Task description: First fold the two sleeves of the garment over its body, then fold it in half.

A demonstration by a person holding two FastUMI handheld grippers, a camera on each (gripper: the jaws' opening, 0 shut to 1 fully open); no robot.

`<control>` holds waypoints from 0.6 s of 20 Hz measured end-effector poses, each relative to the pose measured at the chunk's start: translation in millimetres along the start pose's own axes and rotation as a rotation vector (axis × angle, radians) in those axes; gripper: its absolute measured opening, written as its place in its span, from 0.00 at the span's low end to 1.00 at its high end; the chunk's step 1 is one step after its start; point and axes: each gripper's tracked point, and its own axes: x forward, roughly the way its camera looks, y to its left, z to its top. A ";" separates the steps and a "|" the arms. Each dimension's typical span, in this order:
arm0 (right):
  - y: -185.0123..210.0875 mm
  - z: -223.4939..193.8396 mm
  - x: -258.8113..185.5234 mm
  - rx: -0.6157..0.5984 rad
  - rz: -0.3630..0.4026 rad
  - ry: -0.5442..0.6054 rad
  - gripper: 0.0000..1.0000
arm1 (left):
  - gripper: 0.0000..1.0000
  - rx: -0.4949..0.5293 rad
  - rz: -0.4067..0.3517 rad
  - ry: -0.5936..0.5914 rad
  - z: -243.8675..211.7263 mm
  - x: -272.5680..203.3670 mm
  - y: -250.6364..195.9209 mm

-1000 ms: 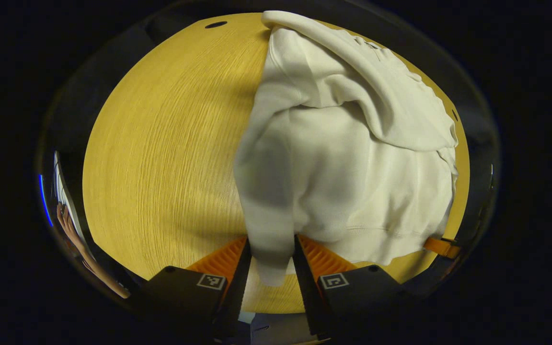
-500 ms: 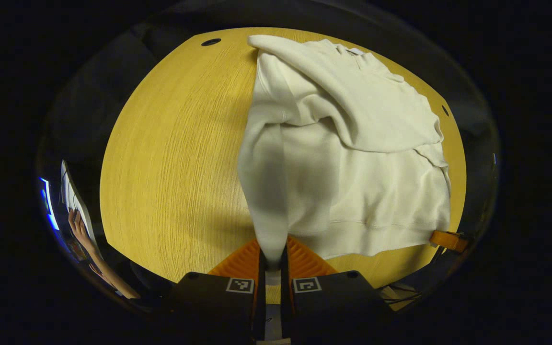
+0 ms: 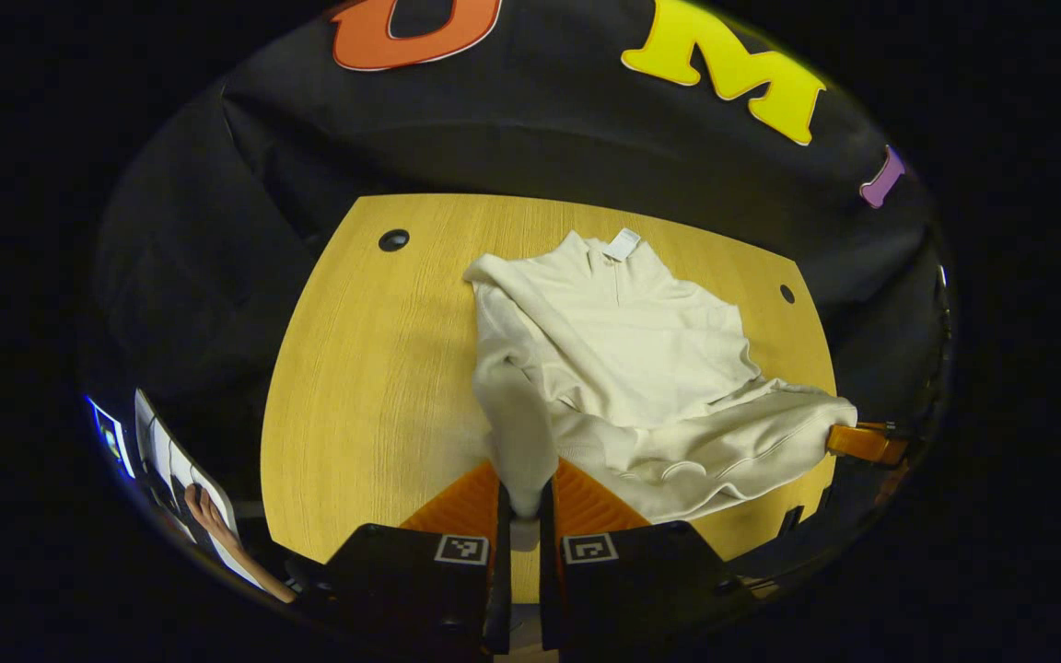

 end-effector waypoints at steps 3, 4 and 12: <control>1.0 50.0 -1.7 0.001 0.002 -0.042 0.09 | 0.15 0.005 -0.023 -0.031 215.8 -56.0 14.1; 2.5 68.4 5.0 0.007 0.003 -0.051 0.11 | 0.16 0.007 -0.022 -0.037 225.2 -36.9 23.6; -13.5 169.0 147.9 0.142 -0.041 -0.010 0.12 | 0.15 0.029 0.044 0.056 333.2 314.1 32.9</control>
